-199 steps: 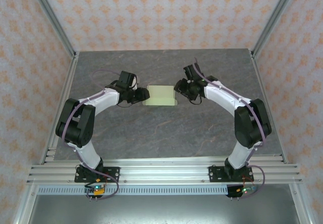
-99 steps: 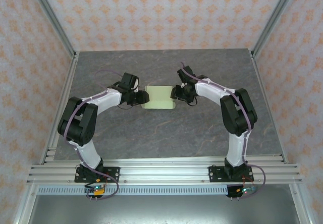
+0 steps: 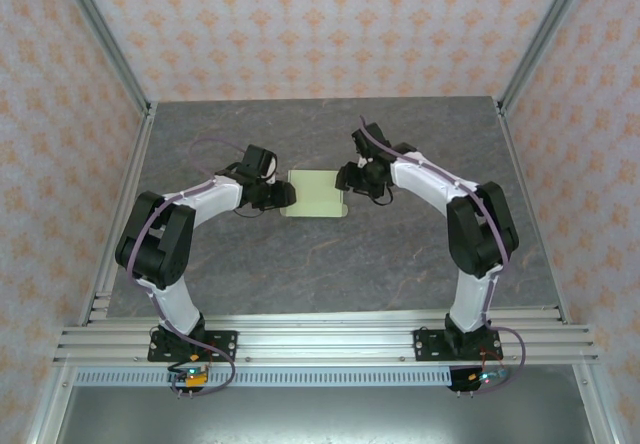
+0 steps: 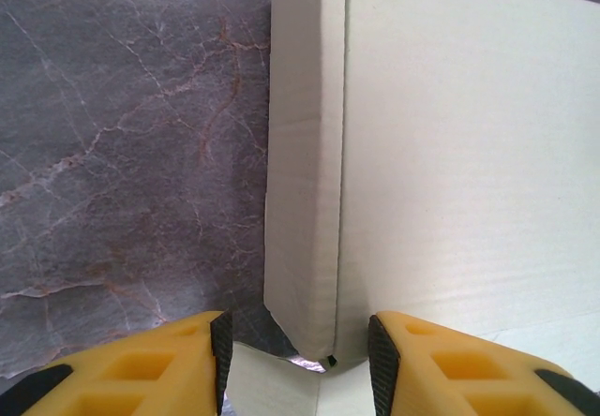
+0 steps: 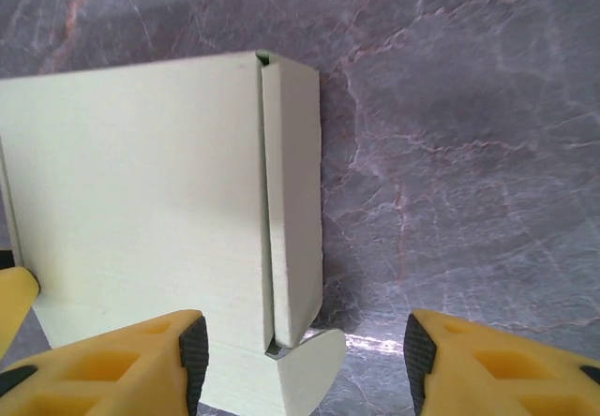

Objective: Fold the paper box

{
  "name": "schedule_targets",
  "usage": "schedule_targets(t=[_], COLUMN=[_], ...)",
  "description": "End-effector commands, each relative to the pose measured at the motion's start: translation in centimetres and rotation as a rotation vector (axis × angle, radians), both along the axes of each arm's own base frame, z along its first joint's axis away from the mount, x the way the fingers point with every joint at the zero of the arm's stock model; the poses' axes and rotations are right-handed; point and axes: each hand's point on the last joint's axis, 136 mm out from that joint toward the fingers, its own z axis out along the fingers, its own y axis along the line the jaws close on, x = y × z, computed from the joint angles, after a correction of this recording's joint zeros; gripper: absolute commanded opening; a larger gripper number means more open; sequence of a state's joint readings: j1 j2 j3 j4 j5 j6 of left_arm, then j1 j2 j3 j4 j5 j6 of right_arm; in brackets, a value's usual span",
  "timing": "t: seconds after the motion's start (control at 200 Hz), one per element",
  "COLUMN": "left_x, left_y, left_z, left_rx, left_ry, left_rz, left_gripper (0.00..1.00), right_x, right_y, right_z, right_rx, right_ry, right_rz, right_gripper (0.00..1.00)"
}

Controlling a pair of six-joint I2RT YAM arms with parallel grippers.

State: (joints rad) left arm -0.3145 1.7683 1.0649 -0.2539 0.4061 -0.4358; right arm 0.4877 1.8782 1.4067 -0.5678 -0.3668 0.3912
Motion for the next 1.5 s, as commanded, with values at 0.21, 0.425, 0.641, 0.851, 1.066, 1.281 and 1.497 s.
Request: schedule_targets(t=[0.21,0.425,0.641,0.851,1.066,1.281,1.497], left_x=[-0.6,-0.6,-0.7,-0.5,-0.3,-0.3,-0.6], left_y=[0.3,0.0,-0.4,-0.6,-1.1,-1.5,-0.1], left_z=[-1.2,-1.3,-1.3,-1.3,-1.7,-3.8,-5.0], left_rx=[0.041,0.029,0.005,-0.003,-0.104,-0.197,-0.192], left_ry=[0.039,0.044,0.048,0.072,0.099,0.153,0.191], left_rz=[-0.013,-0.026,-0.032,-0.046,-0.056,-0.057,-0.005], left_gripper=[0.41,0.37,0.37,0.32,0.31,0.3,0.28], right_x=[-1.8,-1.3,-1.1,-2.0,-1.2,-0.2,0.7], right_y=[-0.8,0.1,1.2,0.5,1.1,1.2,1.4], right_z=[-3.2,0.2,-0.3,-2.9,0.0,0.5,-1.0], right_rx=[-0.08,-0.004,0.045,0.001,0.294,0.483,0.559], right_ry=[0.091,0.015,0.029,0.073,0.044,0.083,0.151], right_rz=[0.017,0.044,0.058,0.062,0.018,0.006,-0.044], right_gripper=[0.59,0.59,0.6,0.6,0.63,0.65,0.67])
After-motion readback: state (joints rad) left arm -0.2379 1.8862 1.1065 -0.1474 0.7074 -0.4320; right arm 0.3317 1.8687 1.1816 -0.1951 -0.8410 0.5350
